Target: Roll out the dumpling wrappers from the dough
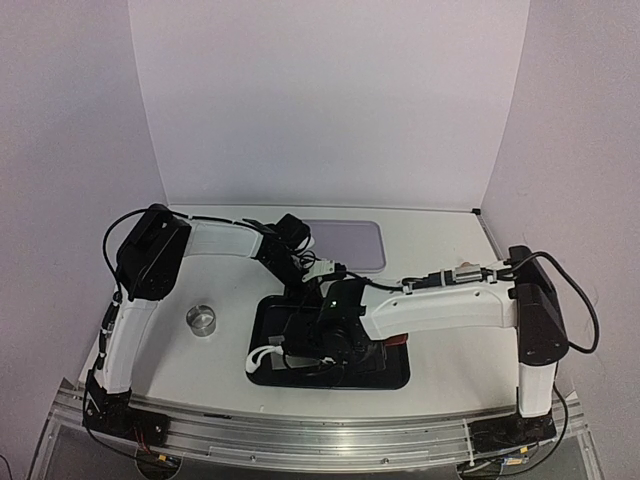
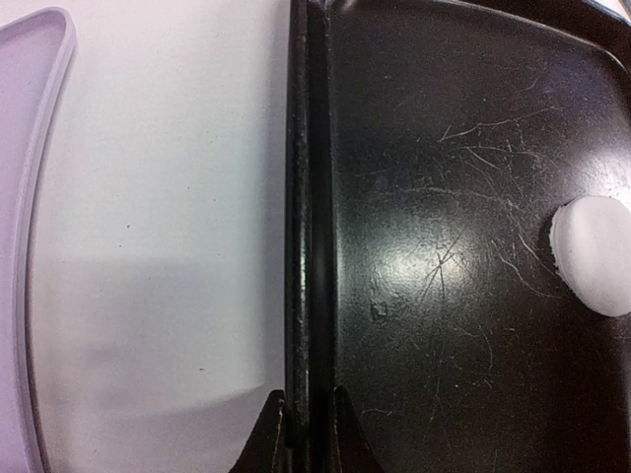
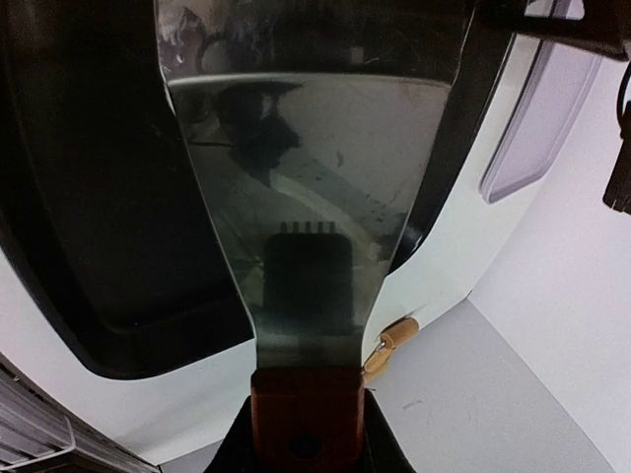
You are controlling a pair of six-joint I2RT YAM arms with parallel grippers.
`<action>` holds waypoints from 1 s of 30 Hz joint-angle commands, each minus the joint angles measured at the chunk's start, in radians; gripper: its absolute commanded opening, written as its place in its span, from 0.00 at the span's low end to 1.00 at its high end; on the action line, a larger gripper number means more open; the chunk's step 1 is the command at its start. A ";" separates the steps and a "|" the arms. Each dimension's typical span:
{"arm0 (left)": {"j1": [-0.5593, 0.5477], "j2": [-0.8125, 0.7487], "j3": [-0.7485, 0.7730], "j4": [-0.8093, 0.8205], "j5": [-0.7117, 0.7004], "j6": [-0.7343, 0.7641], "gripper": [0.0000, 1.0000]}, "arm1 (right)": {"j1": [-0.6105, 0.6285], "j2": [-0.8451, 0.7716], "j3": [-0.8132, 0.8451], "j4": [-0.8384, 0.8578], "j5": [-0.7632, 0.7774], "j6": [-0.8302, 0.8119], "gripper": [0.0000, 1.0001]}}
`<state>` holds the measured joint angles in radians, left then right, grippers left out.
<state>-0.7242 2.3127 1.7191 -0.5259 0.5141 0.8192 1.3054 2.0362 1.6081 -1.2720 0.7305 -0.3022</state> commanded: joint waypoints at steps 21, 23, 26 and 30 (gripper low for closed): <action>0.001 0.002 0.008 0.012 -0.112 0.034 0.00 | -0.165 -0.192 0.001 -0.128 0.147 -0.002 0.00; 0.002 0.003 0.009 0.012 -0.113 0.034 0.00 | -0.190 -0.253 -0.056 -0.179 0.079 -0.013 0.00; 0.003 0.003 0.009 0.012 -0.115 0.034 0.00 | -0.251 -0.324 -0.122 -0.239 -0.002 -0.021 0.00; 0.003 0.001 0.011 0.011 -0.115 0.032 0.00 | -0.351 -0.378 -0.192 -0.257 -0.072 -0.055 0.00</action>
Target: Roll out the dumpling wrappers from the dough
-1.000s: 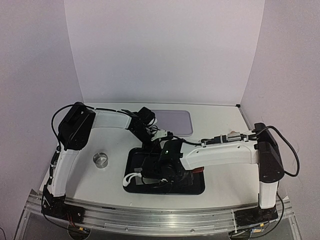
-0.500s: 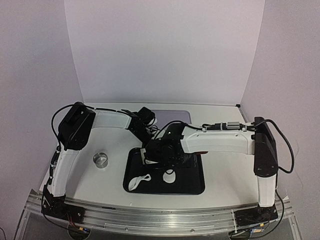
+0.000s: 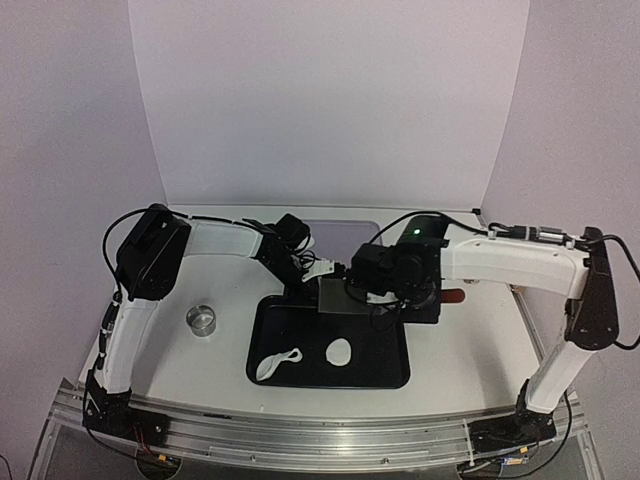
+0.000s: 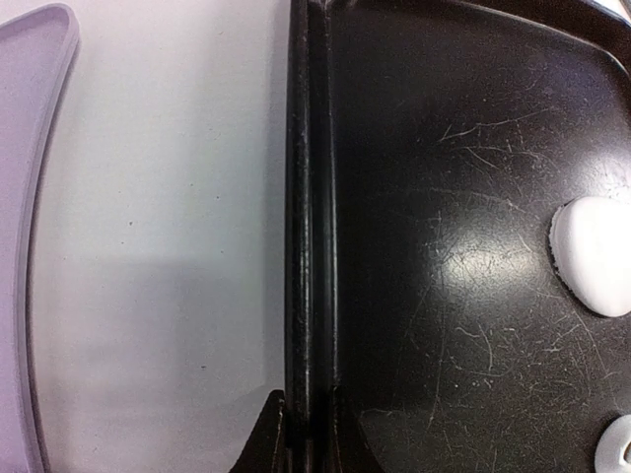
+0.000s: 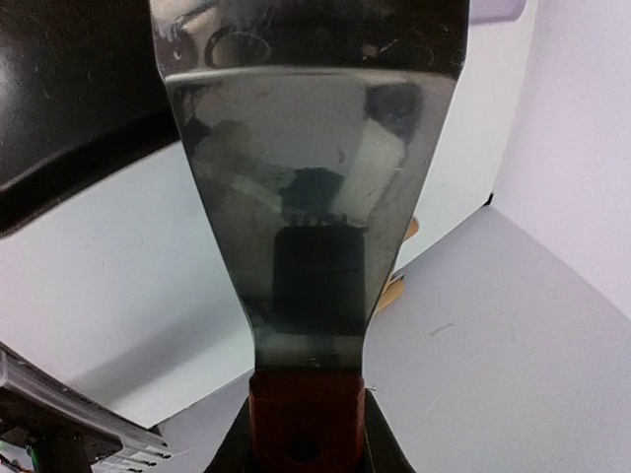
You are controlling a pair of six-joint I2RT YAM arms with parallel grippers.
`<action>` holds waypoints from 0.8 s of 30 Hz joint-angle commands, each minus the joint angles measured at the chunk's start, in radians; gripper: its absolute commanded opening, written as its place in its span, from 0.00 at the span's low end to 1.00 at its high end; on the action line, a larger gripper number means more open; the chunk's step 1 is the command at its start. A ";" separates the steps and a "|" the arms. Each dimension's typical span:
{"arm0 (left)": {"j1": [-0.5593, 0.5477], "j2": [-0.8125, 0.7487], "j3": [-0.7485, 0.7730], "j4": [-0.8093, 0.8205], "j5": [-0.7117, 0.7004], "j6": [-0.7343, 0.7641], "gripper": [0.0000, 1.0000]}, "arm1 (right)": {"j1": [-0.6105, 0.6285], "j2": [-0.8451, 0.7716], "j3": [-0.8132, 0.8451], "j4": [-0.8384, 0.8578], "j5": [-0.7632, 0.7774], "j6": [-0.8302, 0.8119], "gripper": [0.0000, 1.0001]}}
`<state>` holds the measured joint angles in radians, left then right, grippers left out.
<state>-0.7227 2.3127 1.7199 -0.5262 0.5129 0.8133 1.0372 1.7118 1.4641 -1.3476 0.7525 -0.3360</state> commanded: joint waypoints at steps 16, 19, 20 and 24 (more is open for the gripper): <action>0.000 0.003 0.029 0.009 -0.097 0.020 0.00 | -0.128 0.090 -0.076 -0.049 -0.204 -0.096 0.00; 0.000 0.004 0.030 0.005 -0.099 0.023 0.00 | -0.128 0.085 -0.093 -0.049 -0.206 -0.102 0.00; 0.000 0.005 0.030 0.004 -0.099 0.022 0.00 | -0.128 0.087 -0.091 -0.048 -0.209 -0.101 0.00; 0.000 0.007 0.031 0.003 -0.095 0.023 0.00 | -0.128 0.120 -0.071 -0.036 -0.229 -0.107 0.00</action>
<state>-0.7227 2.3127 1.7279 -0.5419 0.5079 0.8062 0.9081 1.8053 1.3614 -1.3372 0.5604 -0.4236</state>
